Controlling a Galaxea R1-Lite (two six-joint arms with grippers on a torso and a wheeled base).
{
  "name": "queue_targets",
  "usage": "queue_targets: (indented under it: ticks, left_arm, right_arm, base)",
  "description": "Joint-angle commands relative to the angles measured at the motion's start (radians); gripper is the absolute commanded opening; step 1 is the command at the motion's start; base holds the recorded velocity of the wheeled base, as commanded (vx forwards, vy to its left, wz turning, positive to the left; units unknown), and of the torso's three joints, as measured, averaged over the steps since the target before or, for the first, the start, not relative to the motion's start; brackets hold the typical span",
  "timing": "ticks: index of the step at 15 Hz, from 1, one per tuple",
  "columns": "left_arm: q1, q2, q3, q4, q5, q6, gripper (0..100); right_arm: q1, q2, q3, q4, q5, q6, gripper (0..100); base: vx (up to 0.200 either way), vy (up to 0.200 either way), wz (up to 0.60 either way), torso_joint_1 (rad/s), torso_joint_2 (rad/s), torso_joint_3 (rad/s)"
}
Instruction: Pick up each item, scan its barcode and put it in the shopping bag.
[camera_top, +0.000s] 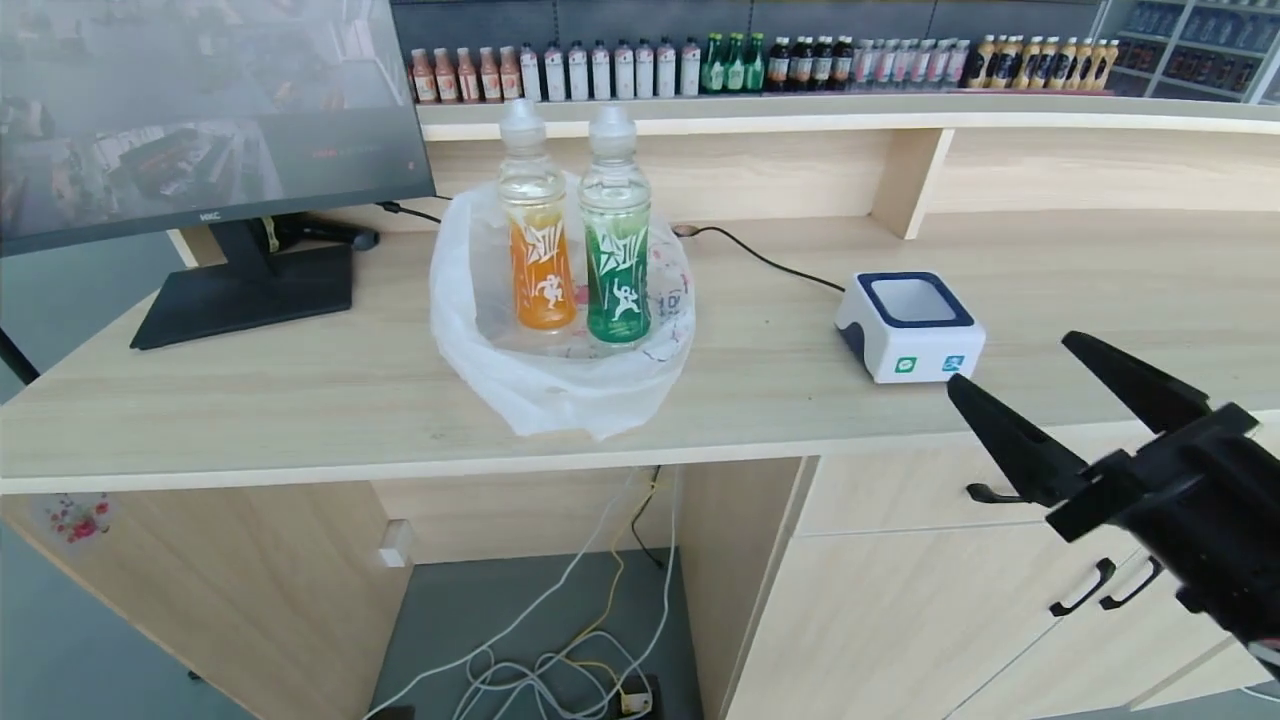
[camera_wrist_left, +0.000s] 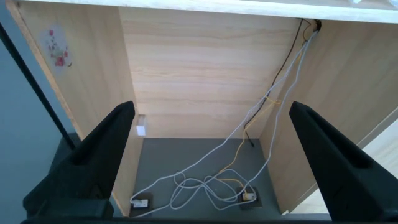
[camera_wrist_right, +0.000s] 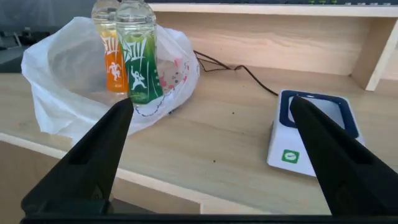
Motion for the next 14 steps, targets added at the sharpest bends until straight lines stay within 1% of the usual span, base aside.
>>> queue_targets:
  ticks: [1, 2, 4, 5, 6, 7, 9, 11, 12, 14]
  left_arm:
    - [0.000, 0.000, 0.000, 0.000, 0.000, -0.001, 100]
    - [0.000, 0.000, 0.000, 0.000, 0.000, -0.001, 100]
    - [0.000, 0.000, 0.000, 0.000, 0.000, 0.001, 100]
    - [0.000, 0.000, 0.000, 0.000, 0.000, 0.001, 100]
    - [0.000, 0.000, 0.000, 0.000, 0.000, 0.001, 100]
    - [0.000, 0.000, 0.000, 0.000, 0.000, 0.001, 100]
    - [0.000, 0.000, 0.000, 0.000, 0.000, 0.001, 100]
    - [0.000, 0.000, 0.000, 0.000, 0.000, 0.001, 100]
    - [0.000, 0.000, 0.000, 0.000, 0.000, 0.001, 100]
    - [0.000, 0.000, 0.000, 0.000, 0.000, 0.001, 100]
  right_arm:
    - [-0.012, -0.331, 0.149, 0.144, -0.005, -0.005, 100]
    - [-0.012, -0.424, 0.152, 0.276, -0.003, -0.006, 100]
    - [-0.004, -0.627, 0.146, 0.595, 0.007, -0.020, 100]
    - [0.023, -0.734, 0.150, 0.756, 0.032, -0.026, 100]
    - [0.036, -0.811, 0.150, 0.862, 0.037, -0.026, 100]
    - [0.037, -0.953, 0.150, 1.067, 0.038, -0.024, 100]
    - [0.036, -1.188, 0.147, 1.340, 0.038, -0.029, 100]
    - [0.036, -1.391, 0.134, 1.567, 0.050, -0.032, 100]
    - [0.034, -1.394, 0.114, 1.603, 0.057, -0.029, 100]
    - [0.027, -1.372, 0.120, 1.591, 0.057, -0.009, 100]
  base:
    - [0.000, -0.200, 0.00, 0.002, 0.01, 0.007]
    - [0.000, -0.200, 0.00, 0.002, 0.00, 0.002]
    - [0.000, -0.200, 0.00, 0.002, 0.00, 0.009]
    - [0.000, -0.200, 0.00, -0.007, 0.00, 0.007]
    - [0.000, -0.200, 0.00, -0.007, 0.01, 0.002]
    - [0.000, -0.200, 0.00, 0.007, 0.00, 0.002]
    - [0.000, -0.200, 0.00, 0.002, 0.01, 0.005]
    - [0.000, -0.200, 0.00, 0.002, 0.00, -0.002]
    - [0.000, -0.200, 0.00, -0.002, 0.00, 0.012]
    - [0.000, -0.200, 0.00, 0.002, 0.00, 0.005]
